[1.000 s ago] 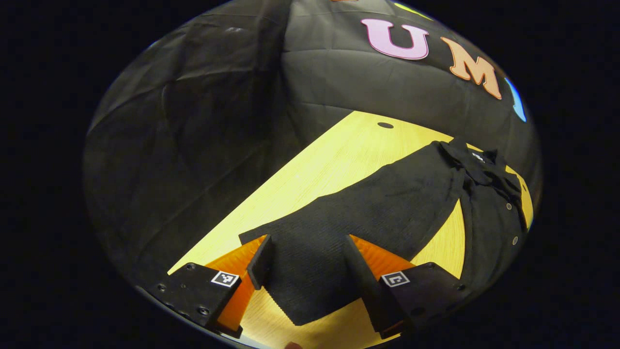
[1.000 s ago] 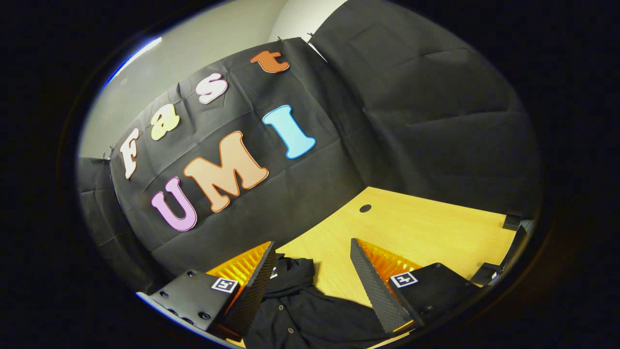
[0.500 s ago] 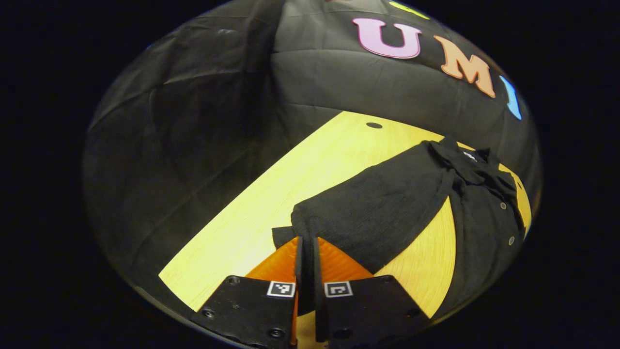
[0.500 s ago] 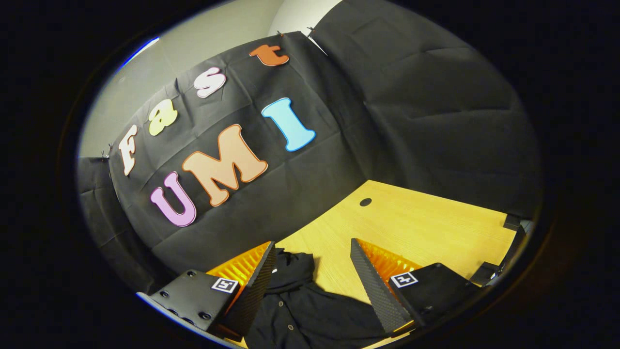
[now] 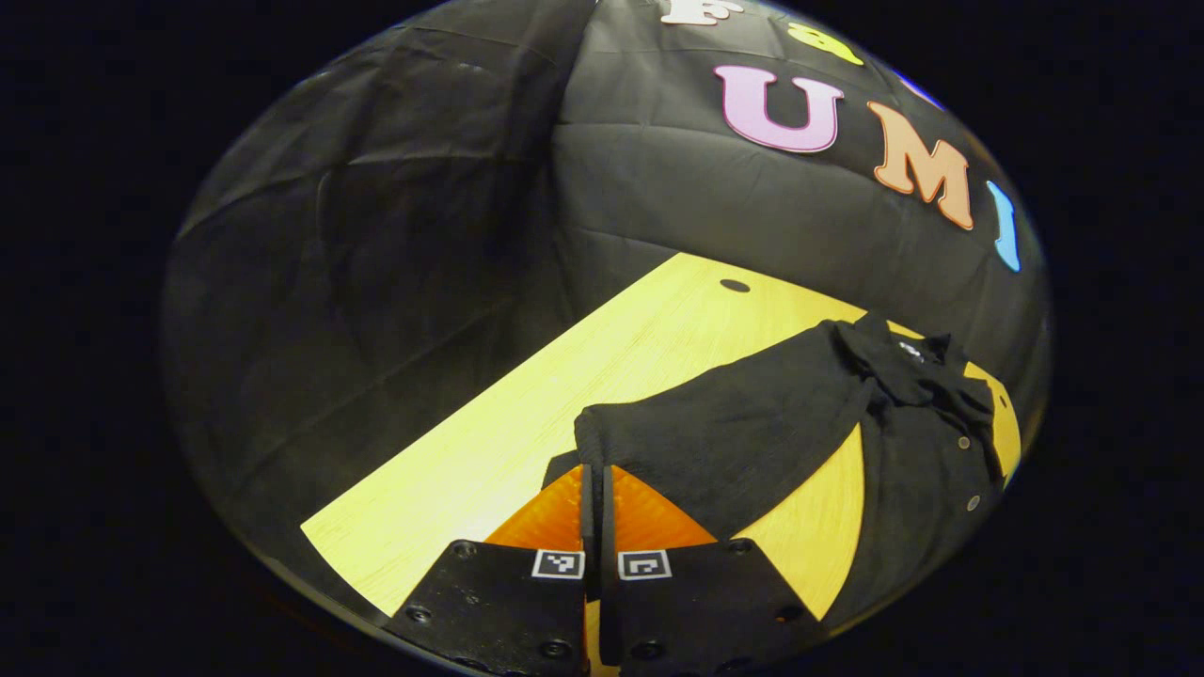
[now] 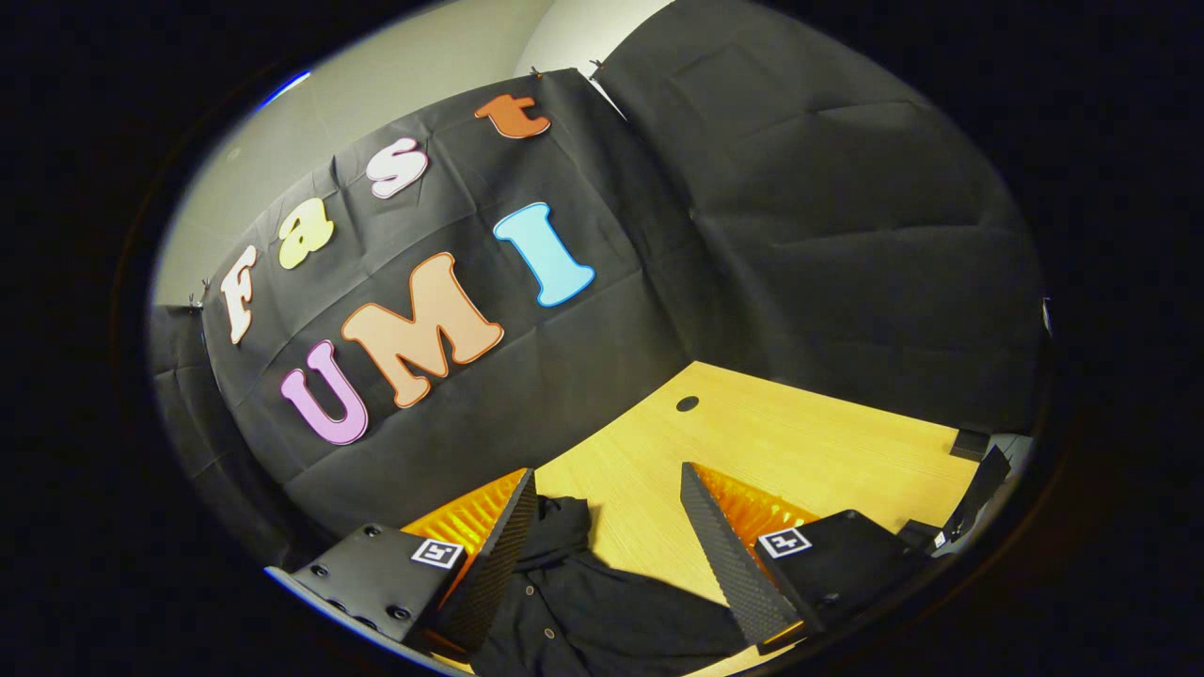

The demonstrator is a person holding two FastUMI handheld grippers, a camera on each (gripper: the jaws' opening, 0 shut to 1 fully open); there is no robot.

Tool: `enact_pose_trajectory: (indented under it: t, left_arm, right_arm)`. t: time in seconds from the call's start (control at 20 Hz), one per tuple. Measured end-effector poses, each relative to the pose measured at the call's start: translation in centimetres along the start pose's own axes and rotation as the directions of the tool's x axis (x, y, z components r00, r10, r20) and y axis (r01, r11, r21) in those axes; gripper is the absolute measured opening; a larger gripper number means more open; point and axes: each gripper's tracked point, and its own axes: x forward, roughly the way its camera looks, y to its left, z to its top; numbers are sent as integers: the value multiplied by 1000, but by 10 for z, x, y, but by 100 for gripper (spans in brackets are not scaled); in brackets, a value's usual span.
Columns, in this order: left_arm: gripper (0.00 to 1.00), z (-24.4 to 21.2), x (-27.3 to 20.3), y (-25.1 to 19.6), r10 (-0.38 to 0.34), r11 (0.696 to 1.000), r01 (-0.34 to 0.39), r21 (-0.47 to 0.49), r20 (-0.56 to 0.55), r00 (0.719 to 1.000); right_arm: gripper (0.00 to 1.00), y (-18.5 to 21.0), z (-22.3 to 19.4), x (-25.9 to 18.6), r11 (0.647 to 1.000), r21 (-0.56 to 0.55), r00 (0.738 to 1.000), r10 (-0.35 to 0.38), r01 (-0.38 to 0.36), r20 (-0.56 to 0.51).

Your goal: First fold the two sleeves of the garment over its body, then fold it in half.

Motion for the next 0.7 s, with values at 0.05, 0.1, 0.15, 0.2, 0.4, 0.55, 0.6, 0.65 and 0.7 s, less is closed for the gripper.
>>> enact_pose_trajectory:
  t: [0.05,0.1,0.15,0.2,0.4,0.55,0.6,0.65,0.7]
  left_arm:
    - [0,8,-2,-7,-25,1000,25,-14,1,1000]
    - [0,18,-3,-17,-53,998,54,-33,10,999]
    - [0,31,-2,-28,-83,995,84,-53,22,996]
    - [0,46,-2,-40,-112,991,114,-66,38,993]
    - [0,114,-3,-99,-200,976,210,-51,150,968]
    - [0,160,-3,-182,-319,945,328,0,223,921]
    - [0,166,-1,-211,-354,933,359,22,226,908]
    - [0,170,0,-243,-396,917,396,45,223,891]
    - [0,173,1,-283,-443,896,439,69,220,869]
  right_arm:
    - [98,-3,0,-1,1000,7,1000,-6,6,-6]
    - [98,-6,-3,-2,1000,14,1000,-10,10,-13]
    - [98,-10,-5,-1,1000,21,1000,-13,14,-18]
    - [98,-18,-10,-1,999,26,1000,-18,19,-22]
    - [98,-54,-18,6,998,35,998,-44,46,-50]
    - [97,-82,-16,3,996,56,996,-65,68,-58]
    - [97,-92,-15,2,995,68,996,-70,74,-58]
    - [97,-102,-12,0,994,80,996,-76,80,-54]
    - [98,-113,-9,-3,992,91,995,-84,89,-50]
